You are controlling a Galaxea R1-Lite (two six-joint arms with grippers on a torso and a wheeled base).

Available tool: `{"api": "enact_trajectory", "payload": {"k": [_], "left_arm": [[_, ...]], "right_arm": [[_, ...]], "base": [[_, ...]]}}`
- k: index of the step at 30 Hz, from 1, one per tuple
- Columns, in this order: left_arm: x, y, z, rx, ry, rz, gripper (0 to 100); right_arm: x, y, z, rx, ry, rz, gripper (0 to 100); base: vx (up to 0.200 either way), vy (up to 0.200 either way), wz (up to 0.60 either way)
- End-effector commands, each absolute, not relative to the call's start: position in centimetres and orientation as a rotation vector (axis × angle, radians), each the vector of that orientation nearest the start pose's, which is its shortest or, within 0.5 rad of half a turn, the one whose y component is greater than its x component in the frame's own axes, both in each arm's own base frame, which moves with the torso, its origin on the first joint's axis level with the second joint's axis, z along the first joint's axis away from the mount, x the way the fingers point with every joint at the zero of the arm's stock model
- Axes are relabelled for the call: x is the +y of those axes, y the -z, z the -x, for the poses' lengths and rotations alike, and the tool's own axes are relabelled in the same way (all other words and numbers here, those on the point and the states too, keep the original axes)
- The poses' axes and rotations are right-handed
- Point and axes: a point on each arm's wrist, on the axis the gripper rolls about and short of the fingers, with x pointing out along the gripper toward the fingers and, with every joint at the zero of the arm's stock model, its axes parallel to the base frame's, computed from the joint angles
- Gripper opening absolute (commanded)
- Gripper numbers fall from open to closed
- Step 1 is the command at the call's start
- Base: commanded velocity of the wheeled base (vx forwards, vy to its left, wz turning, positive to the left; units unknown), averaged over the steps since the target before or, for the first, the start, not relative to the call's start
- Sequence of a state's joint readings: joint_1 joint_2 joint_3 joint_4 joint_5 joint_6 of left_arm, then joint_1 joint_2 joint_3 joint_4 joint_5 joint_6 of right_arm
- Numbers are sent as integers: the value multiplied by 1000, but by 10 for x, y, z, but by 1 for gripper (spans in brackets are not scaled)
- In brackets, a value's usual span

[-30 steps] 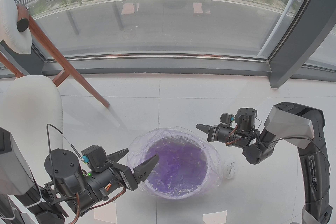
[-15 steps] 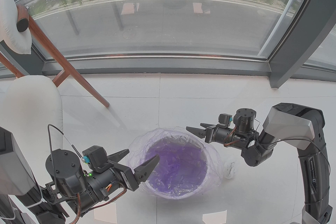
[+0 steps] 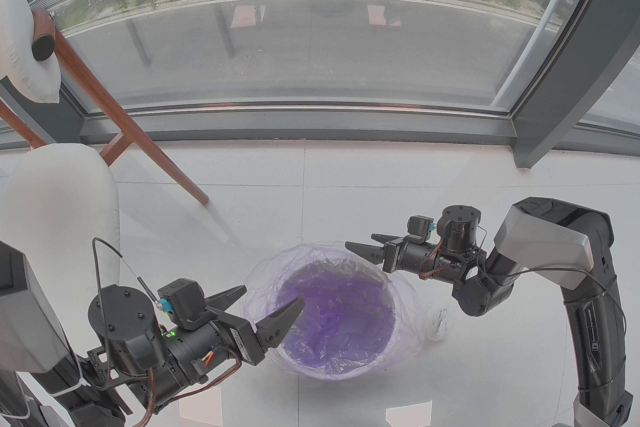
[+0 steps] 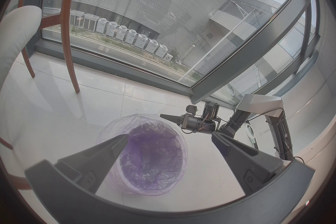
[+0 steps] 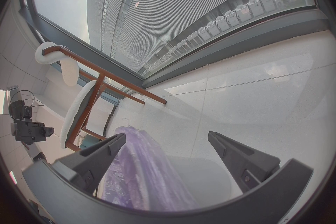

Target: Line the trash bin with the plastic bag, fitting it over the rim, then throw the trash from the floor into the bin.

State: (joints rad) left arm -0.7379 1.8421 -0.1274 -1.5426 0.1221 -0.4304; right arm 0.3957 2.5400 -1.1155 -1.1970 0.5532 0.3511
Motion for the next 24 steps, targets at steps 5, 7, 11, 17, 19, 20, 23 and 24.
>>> {"api": "enact_trajectory", "payload": {"k": [5, 7, 11, 17, 19, 20, 23, 24], "left_arm": [[-153, -87, -173, 290, 566, 342, 100], [-153, -87, -173, 290, 565, 342, 100], [-153, -87, -173, 289, 566, 343, 100], [-153, -88, -173, 288, 565, 343, 100], [-153, -88, -173, 288, 565, 343, 100], [-153, -88, -173, 288, 565, 343, 100], [-153, -88, -173, 288, 563, 343, 100], [-153, -88, -173, 288, 563, 343, 100]], "right_arm": [[182, 22, -409, 419, -894, -343, 100], [182, 21, -409, 419, -897, -343, 100], [183, 21, -409, 421, -906, -343, 100], [184, 25, -409, 430, -915, -343, 100], [185, 27, -409, 431, -916, -340, 100], [185, 27, -409, 431, -916, -340, 100], [185, 30, -409, 433, -916, -338, 0], [185, 30, -409, 433, -916, -338, 0]], "base": [[0, 0, 0], [0, 0, 0], [0, 0, 0], [0, 0, 0], [0, 0, 0], [0, 0, 0], [0, 0, 0], [0, 0, 0]]}}
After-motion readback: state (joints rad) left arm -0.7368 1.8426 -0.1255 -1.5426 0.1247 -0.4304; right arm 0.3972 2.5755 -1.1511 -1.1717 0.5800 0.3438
